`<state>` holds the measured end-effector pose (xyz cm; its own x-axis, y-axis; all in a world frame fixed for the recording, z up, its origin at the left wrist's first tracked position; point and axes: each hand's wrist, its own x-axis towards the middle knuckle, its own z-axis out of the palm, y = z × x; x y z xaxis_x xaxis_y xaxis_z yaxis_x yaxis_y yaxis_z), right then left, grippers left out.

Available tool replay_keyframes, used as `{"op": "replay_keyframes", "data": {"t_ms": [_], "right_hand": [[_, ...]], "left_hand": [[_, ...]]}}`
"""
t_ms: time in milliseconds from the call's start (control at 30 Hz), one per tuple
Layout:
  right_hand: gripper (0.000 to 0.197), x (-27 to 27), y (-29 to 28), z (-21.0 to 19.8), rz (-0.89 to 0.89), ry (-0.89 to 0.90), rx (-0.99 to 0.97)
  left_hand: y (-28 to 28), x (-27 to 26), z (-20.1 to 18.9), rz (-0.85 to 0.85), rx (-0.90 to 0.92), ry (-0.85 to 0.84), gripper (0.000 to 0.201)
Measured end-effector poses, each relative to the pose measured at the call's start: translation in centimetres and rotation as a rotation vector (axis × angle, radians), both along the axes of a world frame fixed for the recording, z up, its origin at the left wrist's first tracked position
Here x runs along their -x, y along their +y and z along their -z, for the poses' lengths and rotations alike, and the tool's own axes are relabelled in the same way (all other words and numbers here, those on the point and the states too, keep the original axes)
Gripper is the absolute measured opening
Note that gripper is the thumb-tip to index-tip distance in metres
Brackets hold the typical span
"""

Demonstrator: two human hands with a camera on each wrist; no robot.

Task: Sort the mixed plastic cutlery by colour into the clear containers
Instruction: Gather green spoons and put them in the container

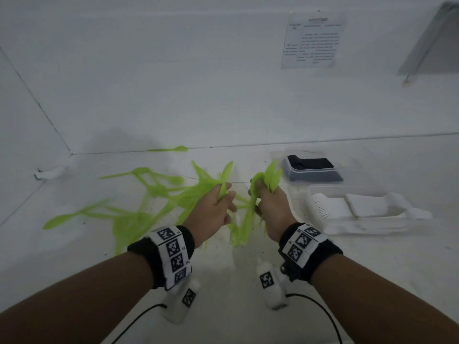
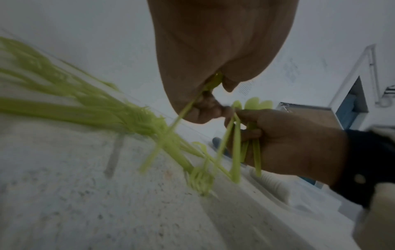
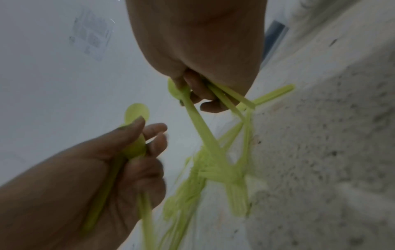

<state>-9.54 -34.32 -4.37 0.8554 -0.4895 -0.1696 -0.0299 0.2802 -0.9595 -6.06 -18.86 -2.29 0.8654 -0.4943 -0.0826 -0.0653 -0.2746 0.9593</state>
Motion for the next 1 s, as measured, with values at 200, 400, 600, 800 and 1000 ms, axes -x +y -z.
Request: {"op": "replay_keyframes", "data": {"t_ms": [200, 400, 600, 800, 1000], "right_hand": [[0.028, 0.3, 0.3, -0.6, -0.187, -0.003, 0.035], [0.026, -0.1, -0.3, -0.3, -0.155, 0.013, -0.087], [0.020, -0.7, -3.1, -1.5, 0.051, -0.041, -0.026], [0.030, -0.3, 0.4, -0.6, -0.162, -0.005, 0.136], [0.026, -0.2, 2.7, -0.6, -0.102, -0.038, 0.006]], "left_hand": [[-0.5, 0.6, -1.8, 0.209, -0.077, 0.190, 0.027], [1.3, -0.3, -2.1, 0.396, -0.255, 0.115, 0.017], [3.5, -1.6, -1.7, 0.175, -0.295, 0.215, 0.032], [0.7, -2.1, -2.2, -0.164, 0.051, 0.049, 0.016], [-2.3, 0.6, -2.6, 0.012, 0.291, 0.248, 0.033]]}}
